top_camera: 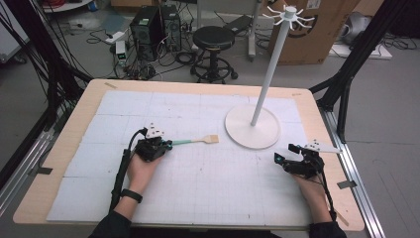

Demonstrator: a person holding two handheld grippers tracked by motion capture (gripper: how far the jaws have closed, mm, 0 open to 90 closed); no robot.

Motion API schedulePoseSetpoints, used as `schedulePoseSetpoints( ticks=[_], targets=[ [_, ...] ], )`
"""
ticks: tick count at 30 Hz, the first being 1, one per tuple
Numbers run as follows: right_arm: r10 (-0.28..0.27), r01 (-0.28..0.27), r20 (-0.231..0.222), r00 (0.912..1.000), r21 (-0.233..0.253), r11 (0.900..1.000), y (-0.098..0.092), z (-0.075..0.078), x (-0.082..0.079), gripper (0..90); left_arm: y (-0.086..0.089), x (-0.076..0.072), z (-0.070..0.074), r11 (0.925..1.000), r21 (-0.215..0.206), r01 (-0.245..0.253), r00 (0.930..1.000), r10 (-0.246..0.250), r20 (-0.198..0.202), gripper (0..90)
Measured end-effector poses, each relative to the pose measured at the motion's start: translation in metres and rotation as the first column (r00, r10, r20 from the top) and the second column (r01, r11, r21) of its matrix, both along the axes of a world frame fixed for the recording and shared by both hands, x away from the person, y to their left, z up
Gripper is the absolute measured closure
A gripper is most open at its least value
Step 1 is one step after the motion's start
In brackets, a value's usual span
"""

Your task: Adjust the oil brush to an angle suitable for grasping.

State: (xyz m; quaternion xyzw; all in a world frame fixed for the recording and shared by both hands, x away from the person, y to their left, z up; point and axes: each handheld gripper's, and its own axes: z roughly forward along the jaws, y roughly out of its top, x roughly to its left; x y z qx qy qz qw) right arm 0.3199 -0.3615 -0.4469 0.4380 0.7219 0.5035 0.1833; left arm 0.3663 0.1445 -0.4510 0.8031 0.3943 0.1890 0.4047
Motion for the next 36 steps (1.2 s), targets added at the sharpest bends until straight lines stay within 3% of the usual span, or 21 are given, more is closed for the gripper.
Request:
schedulePoseSetpoints(
  ticks=[8, 14, 18, 20, 21, 22, 24, 26, 28, 33, 36],
  targets=[
    [-0.001, 0.001, 0.0, 1.0, 0.0, 1.0, 0.0, 0.0, 0.0, 17.2, -0.001, 0.011, 0.0, 0.9994, 0.017, -0.03, 0.9995, 0.03, 0.006, 87.7],
    [0.002, -0.002, -0.002, 1.0, 0.0, 1.0, 0.0, 0.0, 0.0, 17.2, 0.002, 0.014, 0.0, 0.9987, -0.021, -0.046, 0.9989, 0.046, -0.007, 87.6],
    [0.002, -0.002, -0.005, 1.0, 0.002, 1.0, 0.0, 0.0, -0.001, 17.2, 0.006, 0.012, 0.004, 0.9977, -0.052, -0.043, 0.9991, 0.043, -0.005, 74.2],
    [0.002, -0.002, -0.005, 1.0, 0.004, 1.0, 0.0, 0.0, -0.001, 17.2, 0.015, 0.006, 0.013, 0.9938, -0.096, -0.056, 0.9978, 0.059, 0.029, 67.9],
    [0.003, -0.003, -0.006, 1.0, 0.004, 1.0, 0.0, 0.0, -0.001, 17.2, 0.015, 0.006, 0.013, 0.9938, -0.096, -0.056, 0.9978, 0.059, 0.029, 61.6],
    [0.003, -0.003, -0.005, 1.0, 0.003, 1.0, 0.0, 0.0, 0.0, 17.2, 0.027, 0.001, 0.02, 0.9879, -0.15, -0.04, 0.9979, 0.047, 0.045, 56.7],
    [0.003, -0.003, -0.004, 1.0, 0.001, 1.0, 0.0, 0.0, -0.001, 17.2, 0.034, -0.002, 0.023, 0.9848, -0.171, -0.034, 0.9978, 0.044, 0.051, 45.7],
    [0.004, -0.004, -0.004, 1.0, 0.0, 1.0, 0.0, 0.0, 0.0, 17.2, 0.058, -0.012, 0.032, 0.9741, -0.225, -0.025, 0.9943, 0.047, 0.096, 38.3],
    [0.004, -0.004, -0.004, 1.0, -0.003, 1.0, 0.0, 0.0, 0.0, 17.2, 0.066, -0.015, 0.035, 0.9715, -0.236, -0.025, 0.9927, 0.052, 0.109, 34.1],
    [0.004, -0.004, -0.003, 1.0, -0.005, 1.0, 0.0, 0.0, 0.0, 17.3, 0.105, -0.029, 0.044, 0.9522, -0.304, -0.027, 0.9835, 0.08, 0.162, 28.4],
    [0.009, -0.009, -0.003, 1.0, -0.007, 1.0, 0.0, 0.0, 0.0, 17.3, 0.125, -0.035, 0.044, 0.9482, -0.316, -0.03, 0.9784, 0.093, 0.185, 23.8]
  ],
)
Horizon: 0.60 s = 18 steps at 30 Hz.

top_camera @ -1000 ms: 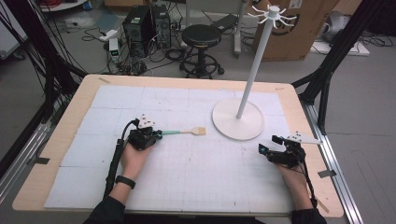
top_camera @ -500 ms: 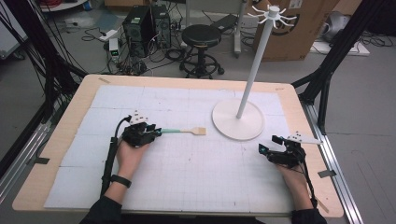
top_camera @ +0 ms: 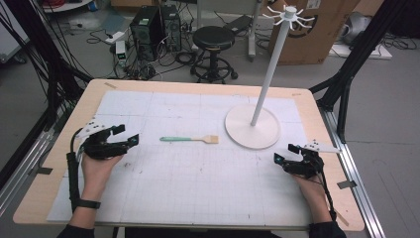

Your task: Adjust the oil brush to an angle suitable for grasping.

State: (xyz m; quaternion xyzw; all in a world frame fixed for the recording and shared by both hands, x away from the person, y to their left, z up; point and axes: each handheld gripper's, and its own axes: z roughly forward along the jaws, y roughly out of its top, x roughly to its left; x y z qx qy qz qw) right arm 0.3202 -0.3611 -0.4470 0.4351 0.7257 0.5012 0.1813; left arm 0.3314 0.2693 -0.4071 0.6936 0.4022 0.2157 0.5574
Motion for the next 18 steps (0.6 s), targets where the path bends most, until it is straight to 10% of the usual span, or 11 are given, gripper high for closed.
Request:
schedulePoseSetpoints(
  ticks=[18],
  targets=[
    [0.005, -0.005, -0.011, 0.9999, -0.005, 1.0, 0.001, 0.0, 0.001, 17.3, 0.054, -0.016, -0.013, 0.9998, 0.008, 0.02, 0.9977, -0.02, 0.065, 20.8]
  ],
)
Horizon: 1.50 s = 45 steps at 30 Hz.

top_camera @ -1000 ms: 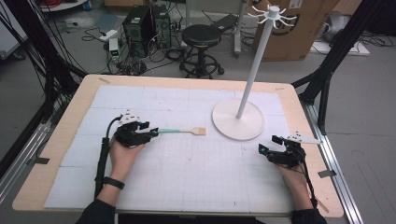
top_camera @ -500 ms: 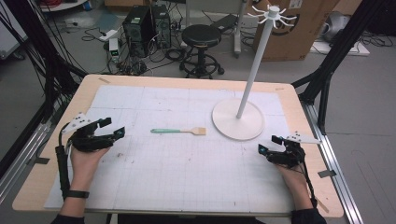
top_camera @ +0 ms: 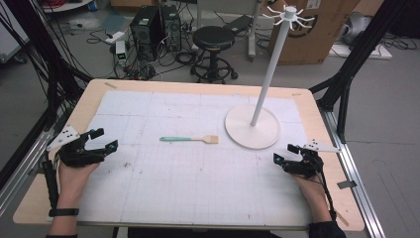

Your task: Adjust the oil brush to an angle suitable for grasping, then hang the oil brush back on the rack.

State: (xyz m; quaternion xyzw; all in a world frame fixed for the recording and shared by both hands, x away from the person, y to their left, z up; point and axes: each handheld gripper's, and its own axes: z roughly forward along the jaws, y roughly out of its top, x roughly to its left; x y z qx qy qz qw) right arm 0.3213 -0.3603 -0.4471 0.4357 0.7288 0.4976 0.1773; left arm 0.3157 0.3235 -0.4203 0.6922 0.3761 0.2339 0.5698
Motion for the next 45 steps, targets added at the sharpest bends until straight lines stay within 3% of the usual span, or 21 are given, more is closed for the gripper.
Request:
schedulePoseSetpoints(
  ticks=[20, 25, 30, 34, 36, 37, 39, 42, 45],
  targets=[
    [0.023, -0.023, 0.017, 0.9996, -0.008, 1.0, 0.003, 0.005, -0.001, 17.2, 0.006, -0.003, 0.001, 0.9948, -0.016, 0.1, 0.9949, -0.1, 0.008, 20.3],
    [0.063, -0.064, 0.035, 0.9974, 0.011, 0.998, 0.007, 0.015, 0.0, 17.2, 0.005, -0.003, 0.002, 0.9921, -0.018, 0.124, 0.9923, -0.124, 0.008, 20.4],
    [0.118, -0.117, 0.04, 0.9922, -0.021, 0.993, 0.017, 0.023, 0.007, 17.2, 0.002, -0.004, 0.001, 0.9899, -0.011, 0.141, 0.99, -0.141, -0.001, 20.5],
    [0.185, -0.182, 0.04, 0.9819, -0.074, 0.98, 0.033, 0.032, 0.015, 17.2, 0.001, -0.003, 0.0, 0.9898, -0.01, 0.142, 0.9898, -0.142, -0.011, 20.7],
    [0.228, -0.223, 0.044, 0.9727, -0.1, 0.97, 0.042, 0.037, 0.02, 17.2, 0.001, -0.002, 0.0, 0.9895, -0.014, 0.144, 0.9894, -0.144, -0.015, 20.7],
    [0.265, -0.259, 0.042, 0.9633, -0.118, 0.959, 0.053, 0.042, 0.025, 17.2, 0.001, -0.002, 0.0, 0.9892, -0.015, 0.146, 0.9892, -0.146, -0.017, 20.8],
    [0.278, -0.271, 0.038, 0.96, -0.12, 0.955, 0.057, 0.044, 0.027, 17.2, 0.0, -0.002, 0.0, 0.9887, -0.016, 0.149, 0.9887, -0.149, -0.016, 20.8],
    [0.329, -0.322, 0.035, 0.9435, -0.143, 0.936, 0.074, 0.048, 0.037, 17.2, -0.001, -0.002, 0.0, 0.9884, -0.022, 0.15, 0.9885, -0.15, -0.016, 21.0],
    [0.364, -0.355, 0.032, 0.931, -0.146, 0.923, 0.089, 0.05, 0.044, 17.2, -0.001, -0.002, 0.0, 0.9885, -0.021, 0.15, 0.9886, -0.15, -0.015, 21.4]
  ],
)
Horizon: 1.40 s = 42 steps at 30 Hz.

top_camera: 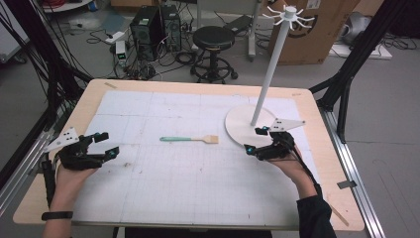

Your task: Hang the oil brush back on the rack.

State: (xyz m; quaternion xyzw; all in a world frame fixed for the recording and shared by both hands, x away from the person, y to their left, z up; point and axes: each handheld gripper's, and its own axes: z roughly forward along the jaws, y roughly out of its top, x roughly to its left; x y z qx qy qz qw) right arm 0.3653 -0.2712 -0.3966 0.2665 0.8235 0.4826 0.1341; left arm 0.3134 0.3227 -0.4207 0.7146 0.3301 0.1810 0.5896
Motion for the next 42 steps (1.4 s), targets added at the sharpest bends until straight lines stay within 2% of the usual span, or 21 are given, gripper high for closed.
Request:
schedulePoseSetpoints(
  ticks=[6, 11, 17, 20, 22, 23, 30, 34, 38, 42],
  targets=[
    [0.034, -0.034, 0.0, 0.9994, -0.002, 0.999, 0.025, 0.003, 0.015, 17.3, -0.002, 0.001, -0.001, 1.0, 0.001, 0.01, 0.9999, -0.01, -0.002, 21.6],
    [0.052, -0.051, 0.011, 0.9986, -0.035, 0.998, 0.048, 0.001, 0.027, 18.6, -0.004, 0.002, -0.002, 0.9997, -0.007, 0.024, 0.9997, -0.024, 0.0, 21.6],
    [0.103, -0.104, -0.018, 0.9945, -0.034, 0.994, 0.073, 0.002, 0.042, 22.1, -0.004, 0.002, -0.002, 0.9993, -0.014, 0.034, 0.9994, -0.034, 0.001, 21.5],
    [0.135, -0.136, -0.032, 0.9904, -0.042, 0.99, 0.089, -0.001, 0.052, 23.2, -0.005, 0.002, -0.002, 0.9992, -0.022, 0.035, 0.9994, -0.035, -0.001, 21.5],
    [0.143, -0.144, -0.028, 0.9893, -0.043, 0.989, 0.093, -0.001, 0.054, 23.8, -0.005, 0.002, -0.002, 0.9992, -0.019, 0.037, 0.9993, -0.037, -0.002, 21.5],
    [0.15, -0.152, -0.04, 0.9878, -0.045, 0.987, 0.102, -0.002, 0.057, 24.9, -0.005, 0.003, -0.003, 0.9992, -0.016, 0.037, 0.9993, -0.037, -0.003, 21.5],
    [0.192, -0.195, -0.06, 0.9796, -0.061, 0.979, 0.127, -0.008, 0.066, 30.7, -0.006, 0.002, -0.003, 0.999, -0.018, 0.041, 0.9991, -0.041, -0.008, 21.5],
    [0.214, -0.222, -0.089, 0.9728, -0.097, 0.97, 0.145, -0.014, 0.073, 34.0, -0.006, 0.003, -0.003, 0.9988, -0.015, 0.046, 0.9989, -0.046, -0.01, 21.5],
    [0.227, -0.236, -0.086, 0.9701, -0.117, 0.965, 0.152, -0.018, 0.075, 37.4, -0.006, 0.003, -0.003, 0.9987, -0.016, 0.048, 0.9988, -0.049, -0.01, 21.6],
    [0.233, -0.245, -0.103, 0.967, -0.133, 0.96, 0.156, -0.025, 0.079, 42.6, -0.006, 0.003, -0.004, 0.9985, -0.015, 0.052, 0.9986, -0.052, -0.012, 21.6]
  ],
)
